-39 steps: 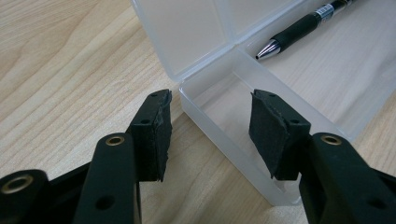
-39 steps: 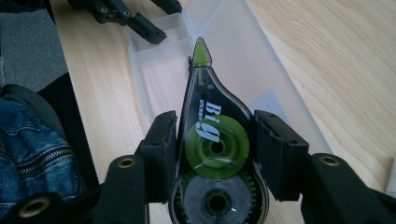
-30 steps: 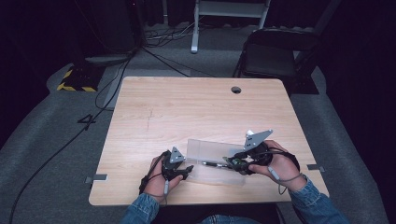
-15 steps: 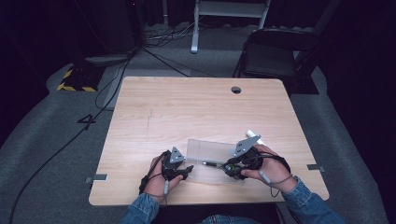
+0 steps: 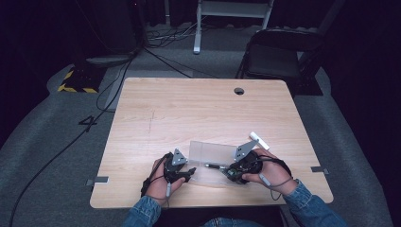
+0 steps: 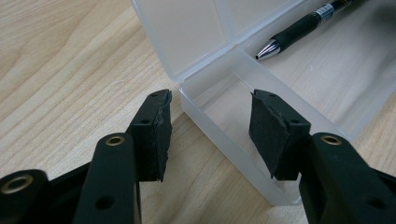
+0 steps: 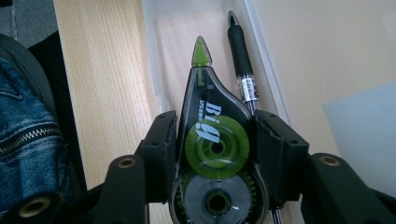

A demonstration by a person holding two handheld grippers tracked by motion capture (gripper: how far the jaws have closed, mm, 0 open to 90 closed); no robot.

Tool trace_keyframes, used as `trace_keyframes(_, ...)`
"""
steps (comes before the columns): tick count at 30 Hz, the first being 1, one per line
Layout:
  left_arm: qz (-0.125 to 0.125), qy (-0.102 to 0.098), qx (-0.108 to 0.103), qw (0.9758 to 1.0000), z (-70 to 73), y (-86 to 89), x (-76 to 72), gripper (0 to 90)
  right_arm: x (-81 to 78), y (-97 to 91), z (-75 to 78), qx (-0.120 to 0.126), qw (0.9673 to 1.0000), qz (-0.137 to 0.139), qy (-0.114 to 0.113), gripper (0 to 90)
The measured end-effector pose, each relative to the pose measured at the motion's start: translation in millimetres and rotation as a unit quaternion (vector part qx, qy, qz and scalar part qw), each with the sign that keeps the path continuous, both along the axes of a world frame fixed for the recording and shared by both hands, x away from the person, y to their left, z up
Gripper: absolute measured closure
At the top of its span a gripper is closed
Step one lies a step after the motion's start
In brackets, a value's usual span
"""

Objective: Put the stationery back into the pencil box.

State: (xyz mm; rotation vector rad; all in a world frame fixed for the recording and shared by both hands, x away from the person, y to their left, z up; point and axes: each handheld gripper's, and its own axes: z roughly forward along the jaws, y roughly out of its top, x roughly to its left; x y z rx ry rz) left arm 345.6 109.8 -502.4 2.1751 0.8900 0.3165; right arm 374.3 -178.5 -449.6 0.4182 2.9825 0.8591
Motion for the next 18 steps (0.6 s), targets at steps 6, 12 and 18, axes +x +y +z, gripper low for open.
trace_keyframes(6,0.000,0.000,0.000,1.0000,0.0,0.0,0.0,49.1,-0.9,2.2,-4.0,-0.010,0.9997,0.019,-0.008,51.8)
trace_keyframes(12,0.000,0.000,0.000,1.0000,0.0,-0.1,0.0,49.1,-0.5,2.9,-7.2,-0.016,0.9996,0.022,-0.002,51.8)
trace_keyframes(18,-0.002,-0.001,0.001,1.0000,0.0,0.0,0.1,49.0,0.5,2.6,-10.4,-0.019,0.9993,0.031,0.003,51.7)
